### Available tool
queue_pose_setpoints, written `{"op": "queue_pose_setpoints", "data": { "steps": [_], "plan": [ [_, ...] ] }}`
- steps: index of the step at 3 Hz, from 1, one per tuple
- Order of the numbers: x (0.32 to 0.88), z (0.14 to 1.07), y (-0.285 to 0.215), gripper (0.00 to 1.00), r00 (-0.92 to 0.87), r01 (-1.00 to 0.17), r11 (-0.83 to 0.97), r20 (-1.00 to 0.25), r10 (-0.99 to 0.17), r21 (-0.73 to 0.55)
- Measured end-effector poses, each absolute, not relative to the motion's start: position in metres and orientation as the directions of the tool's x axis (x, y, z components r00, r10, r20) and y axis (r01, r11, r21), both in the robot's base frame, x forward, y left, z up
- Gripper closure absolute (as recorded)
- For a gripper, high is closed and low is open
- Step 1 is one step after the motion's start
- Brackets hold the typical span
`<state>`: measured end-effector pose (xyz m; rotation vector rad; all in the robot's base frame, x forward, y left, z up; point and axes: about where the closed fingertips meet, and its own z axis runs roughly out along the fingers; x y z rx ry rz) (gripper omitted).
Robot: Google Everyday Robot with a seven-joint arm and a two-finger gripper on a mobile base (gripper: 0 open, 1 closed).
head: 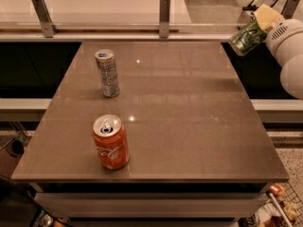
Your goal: Place green can upright
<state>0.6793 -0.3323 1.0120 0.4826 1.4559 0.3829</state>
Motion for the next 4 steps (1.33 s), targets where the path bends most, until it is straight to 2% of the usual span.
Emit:
{"op": "queue_pose_setpoints", "data": {
  "steps": [2, 3, 4],
  "plan": [
    [0.687, 1.025, -0.321, 1.0, 0.049, -0.016, 0.848, -0.847, 0.53, 0.53],
    [0.695, 1.043, -0.323, 1.0, 0.017, -0.05, 0.819, -0.819, 0.573, 0.572],
    [0.699, 1.046, -0.351, 1.0, 0.007, -0.041, 0.792, -0.792, 0.61, 0.609]
  ]
}}
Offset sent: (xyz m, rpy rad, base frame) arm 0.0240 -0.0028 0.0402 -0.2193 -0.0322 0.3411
